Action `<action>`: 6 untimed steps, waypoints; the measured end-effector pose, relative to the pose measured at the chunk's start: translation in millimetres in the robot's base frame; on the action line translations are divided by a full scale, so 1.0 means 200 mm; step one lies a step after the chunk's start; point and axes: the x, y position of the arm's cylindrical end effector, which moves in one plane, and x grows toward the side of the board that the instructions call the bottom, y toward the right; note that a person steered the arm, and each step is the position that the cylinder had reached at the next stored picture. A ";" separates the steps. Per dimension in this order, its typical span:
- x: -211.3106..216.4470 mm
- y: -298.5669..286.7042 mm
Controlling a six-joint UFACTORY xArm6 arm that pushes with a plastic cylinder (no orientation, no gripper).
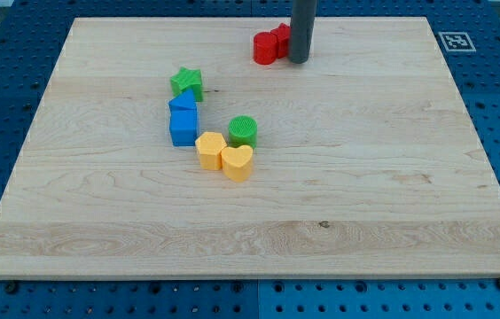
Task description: Slightly adjust the red blocks up
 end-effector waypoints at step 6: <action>0.09 -0.04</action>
